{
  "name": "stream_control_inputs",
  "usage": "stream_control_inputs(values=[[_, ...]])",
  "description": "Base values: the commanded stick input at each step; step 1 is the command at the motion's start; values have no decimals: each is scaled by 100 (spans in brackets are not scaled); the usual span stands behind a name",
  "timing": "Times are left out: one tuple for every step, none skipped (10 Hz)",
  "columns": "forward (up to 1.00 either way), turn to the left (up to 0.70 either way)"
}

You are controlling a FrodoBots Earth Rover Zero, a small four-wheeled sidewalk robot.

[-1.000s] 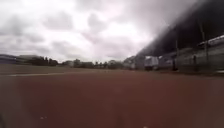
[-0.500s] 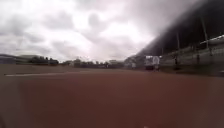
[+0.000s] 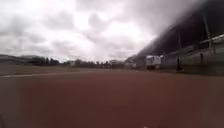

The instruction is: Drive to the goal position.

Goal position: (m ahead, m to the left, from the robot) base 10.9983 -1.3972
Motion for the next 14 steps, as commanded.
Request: stream_control_inputs(values=[[70, 0], [70, -6], [70, -25], [70, -35], [70, -35], [70, -35], [70, -35], [70, -35], [70, -35], [70, -35], [70, -35], [70, -35], [70, -35], [70, -35]])
